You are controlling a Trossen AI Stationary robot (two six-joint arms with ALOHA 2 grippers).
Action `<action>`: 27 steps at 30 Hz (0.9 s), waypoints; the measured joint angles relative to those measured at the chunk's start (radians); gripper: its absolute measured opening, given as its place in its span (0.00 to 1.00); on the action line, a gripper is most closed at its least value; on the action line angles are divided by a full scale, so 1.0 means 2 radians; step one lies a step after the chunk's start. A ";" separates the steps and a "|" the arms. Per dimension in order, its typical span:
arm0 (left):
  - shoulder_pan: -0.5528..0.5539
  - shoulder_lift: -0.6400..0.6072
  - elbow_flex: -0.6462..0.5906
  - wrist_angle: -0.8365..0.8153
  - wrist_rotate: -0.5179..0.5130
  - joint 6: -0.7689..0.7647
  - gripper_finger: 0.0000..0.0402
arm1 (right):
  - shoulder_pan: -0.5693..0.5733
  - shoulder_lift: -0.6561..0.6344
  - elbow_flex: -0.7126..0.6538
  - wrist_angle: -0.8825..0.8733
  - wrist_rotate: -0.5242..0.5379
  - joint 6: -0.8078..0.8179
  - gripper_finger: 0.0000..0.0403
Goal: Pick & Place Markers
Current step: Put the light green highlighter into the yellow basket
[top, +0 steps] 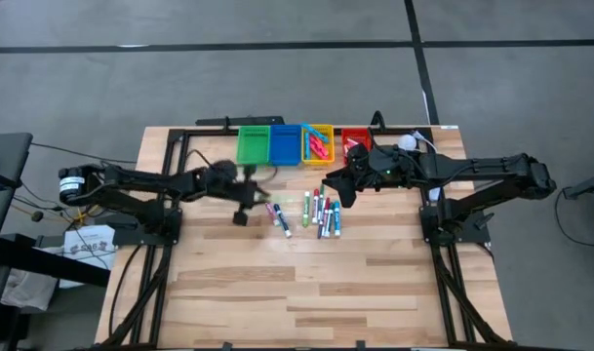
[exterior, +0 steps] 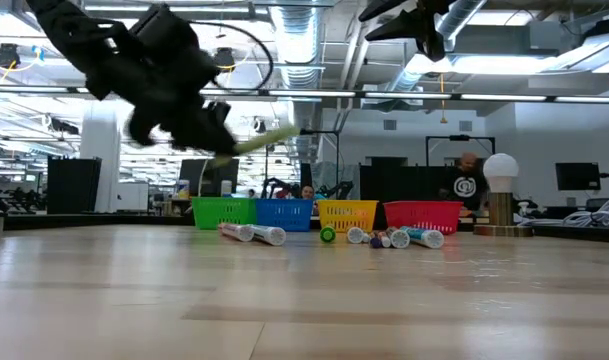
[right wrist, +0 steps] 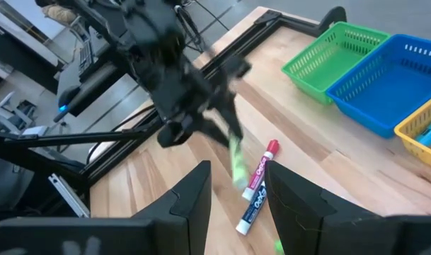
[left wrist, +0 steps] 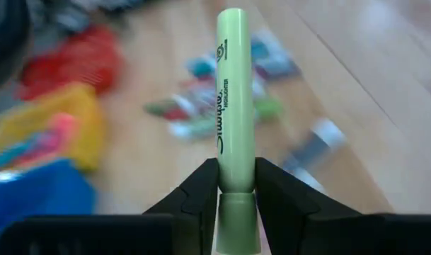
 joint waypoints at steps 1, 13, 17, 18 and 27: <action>0.009 -0.002 0.000 0.024 0.000 -0.016 0.22 | 0.000 0.000 0.000 0.000 0.000 0.000 0.30; 0.070 0.069 0.069 0.190 0.007 -0.182 0.22 | 0.000 0.000 0.000 0.008 0.001 0.035 0.30; 0.083 0.124 0.119 0.201 0.004 -0.239 0.22 | 0.000 0.000 0.000 0.009 0.001 0.053 0.30; 0.086 0.137 0.130 0.202 0.004 -0.251 0.22 | 0.000 0.000 0.000 0.009 0.001 0.057 0.30; 0.107 0.265 0.246 0.226 0.004 -0.321 0.22 | -0.001 0.000 0.000 0.009 0.002 0.098 0.30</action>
